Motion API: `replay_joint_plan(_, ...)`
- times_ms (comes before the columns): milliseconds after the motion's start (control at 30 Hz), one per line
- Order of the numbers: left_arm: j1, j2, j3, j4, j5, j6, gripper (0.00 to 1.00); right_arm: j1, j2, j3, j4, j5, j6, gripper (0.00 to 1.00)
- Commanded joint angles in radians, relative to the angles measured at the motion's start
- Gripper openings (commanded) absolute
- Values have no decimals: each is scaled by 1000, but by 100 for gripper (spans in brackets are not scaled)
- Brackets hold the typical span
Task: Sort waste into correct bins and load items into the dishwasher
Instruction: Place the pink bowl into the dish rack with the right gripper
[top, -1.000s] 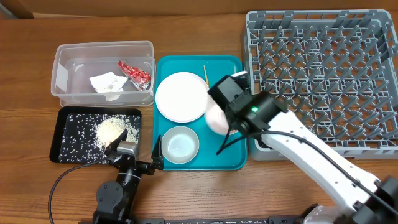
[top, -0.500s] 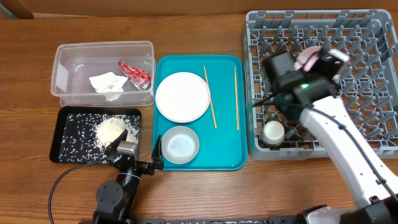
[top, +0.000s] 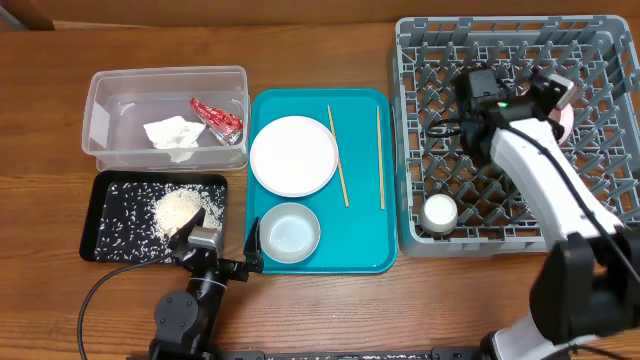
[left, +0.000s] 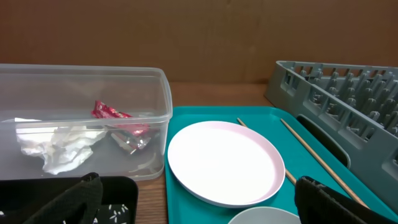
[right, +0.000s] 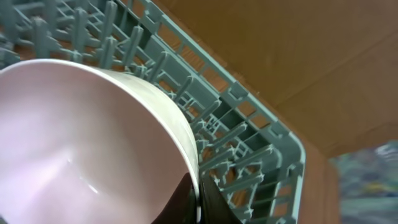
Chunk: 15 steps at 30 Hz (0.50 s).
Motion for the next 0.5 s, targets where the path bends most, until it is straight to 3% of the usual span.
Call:
replay_joint_plan(0,5,-11,-3,-1,8,0,100,-34,45,20,10,93,-14,4)
replay_joint_plan(467,5,-11,-3,-1,8,0,100,-69,89,20,54,104,-116,4)
